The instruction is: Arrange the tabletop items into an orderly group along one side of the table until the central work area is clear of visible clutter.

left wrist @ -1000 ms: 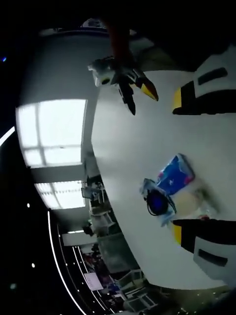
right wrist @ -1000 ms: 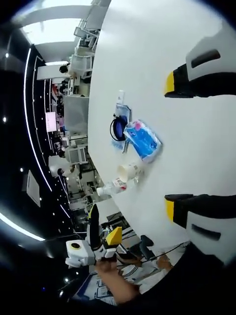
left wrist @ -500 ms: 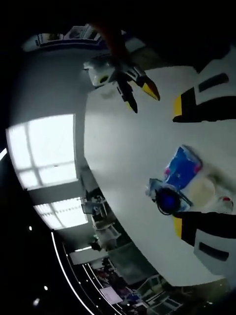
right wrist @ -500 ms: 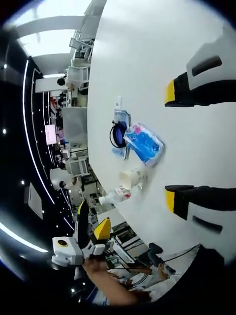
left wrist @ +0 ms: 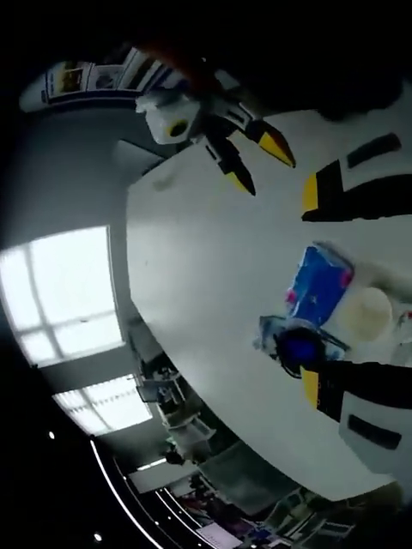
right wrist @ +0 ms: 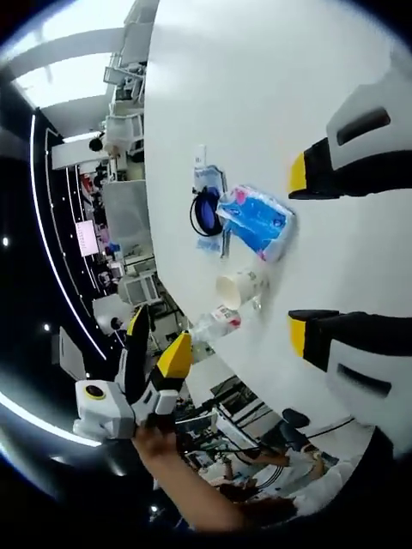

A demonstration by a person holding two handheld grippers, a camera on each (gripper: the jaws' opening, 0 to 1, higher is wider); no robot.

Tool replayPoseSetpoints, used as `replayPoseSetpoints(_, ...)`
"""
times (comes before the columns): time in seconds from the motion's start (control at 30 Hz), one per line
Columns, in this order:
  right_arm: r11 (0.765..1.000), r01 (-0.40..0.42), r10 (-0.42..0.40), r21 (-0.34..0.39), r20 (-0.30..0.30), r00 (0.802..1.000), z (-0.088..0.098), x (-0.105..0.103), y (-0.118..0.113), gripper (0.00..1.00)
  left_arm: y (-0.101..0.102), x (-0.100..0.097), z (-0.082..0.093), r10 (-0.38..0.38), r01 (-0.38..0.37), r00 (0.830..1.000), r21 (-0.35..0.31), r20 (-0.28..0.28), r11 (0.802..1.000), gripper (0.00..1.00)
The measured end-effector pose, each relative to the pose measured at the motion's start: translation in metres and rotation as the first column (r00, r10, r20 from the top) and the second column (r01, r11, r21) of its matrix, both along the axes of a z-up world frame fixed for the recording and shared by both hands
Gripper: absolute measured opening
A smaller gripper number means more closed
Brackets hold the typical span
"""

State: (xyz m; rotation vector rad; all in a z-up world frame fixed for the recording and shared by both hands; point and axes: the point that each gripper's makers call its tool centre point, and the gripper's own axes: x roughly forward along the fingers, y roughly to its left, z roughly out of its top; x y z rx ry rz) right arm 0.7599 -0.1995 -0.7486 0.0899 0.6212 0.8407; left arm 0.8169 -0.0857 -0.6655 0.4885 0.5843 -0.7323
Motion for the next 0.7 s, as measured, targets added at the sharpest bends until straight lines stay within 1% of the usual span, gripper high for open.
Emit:
replayPoseSetpoints(0.03,1.0,0.003,-0.003,-0.002,-0.003,1.0,-0.002,0.001,0.003,0.44,0.0,0.001,-0.002,-0.01,0.01,1.0,0.012,-0.014,1.0,0.65)
replayPoseSetpoints(0.1,1.0,0.008,-0.008,-0.008,-0.013,1.0,-0.007,0.001,0.01,0.43,0.0,0.006,-0.004,-0.028,0.029,1.0,0.052,-0.009,0.998,0.64)
replayPoseSetpoints(0.13,1.0,0.014,-0.015,-0.014,-0.033,0.999,-0.011,0.002,0.013,0.42,0.0,0.008,-0.006,-0.042,0.043,0.999,0.057,-0.017,0.997,0.64)
replayPoseSetpoints(0.17,1.0,0.017,-0.018,-0.004,-0.062,0.998,-0.013,0.0,0.015,0.4,0.0,0.01,-0.007,-0.048,0.049,0.999,0.064,-0.022,0.997,0.63)
replayPoseSetpoints(0.2,1.0,0.019,-0.019,0.008,-0.077,0.997,-0.014,0.0,0.018,0.36,-0.001,0.011,-0.008,-0.054,0.056,0.998,0.073,-0.023,0.996,0.61)
replayPoseSetpoints(0.23,1.0,0.02,-0.019,0.008,-0.075,0.997,-0.016,0.002,0.02,0.34,0.0,0.013,-0.01,-0.067,0.069,0.997,0.093,-0.028,0.993,0.59)
replayPoseSetpoints(0.27,1.0,0.02,-0.02,0.002,-0.068,0.997,-0.017,0.003,0.023,0.33,0.002,0.015,-0.012,-0.077,0.08,0.997,0.108,-0.032,0.991,0.58)
replayPoseSetpoints(0.3,0.999,0.014,-0.016,-0.032,-0.045,0.999,-0.021,0.006,0.022,0.33,0.003,0.018,-0.014,-0.084,0.088,0.996,0.12,-0.036,0.989,0.57)
replayPoseSetpoints(0.33,0.999,0.009,-0.01,-0.041,-0.035,0.999,-0.022,0.007,0.024,0.32,0.003,0.02,-0.014,-0.09,0.094,0.995,0.126,-0.039,0.988,0.57)
replayPoseSetpoints(0.4,0.999,0.0,-0.002,-0.038,-0.04,0.999,-0.024,0.006,0.03,0.31,0.0,0.023,-0.015,-0.099,0.104,0.994,0.134,-0.045,0.986,0.55)
replayPoseSetpoints(0.43,0.998,-0.012,0.01,-0.058,-0.03,1.0,-0.027,0.008,0.03,0.3,-0.001,0.024,-0.016,-0.107,0.113,0.993,0.137,-0.049,0.984,0.54)
replayPoseSetpoints(0.47,0.996,-0.025,0.025,-0.086,-0.003,1.0,-0.03,0.011,0.031,0.3,0.0,0.029,-0.018,-0.11,0.116,0.993,0.136,-0.053,0.984,0.54)
replayPoseSetpoints(0.53,0.994,-0.038,0.04,-0.104,0.015,0.999,-0.032,0.015,0.033,0.29,-0.003,0.034,-0.021,-0.118,0.125,0.991,0.132,-0.06,0.983,0.54)
replayPoseSetpoints(0.6,0.991,-0.049,0.053,-0.124,0.032,0.998,-0.035,0.02,0.036,0.27,-0.007,0.04,-0.03,-0.133,0.143,0.988,0.134,-0.08,0.981,0.52)
replayPoseSetpoints(0.7,0.985,-0.077,0.087,-0.152,0.059,0.994,-0.04,0.026,0.04,0.24,-0.007,0.048,-0.045,-0.143,0.158,0.984,0.15,-0.108,0.976,0.49)
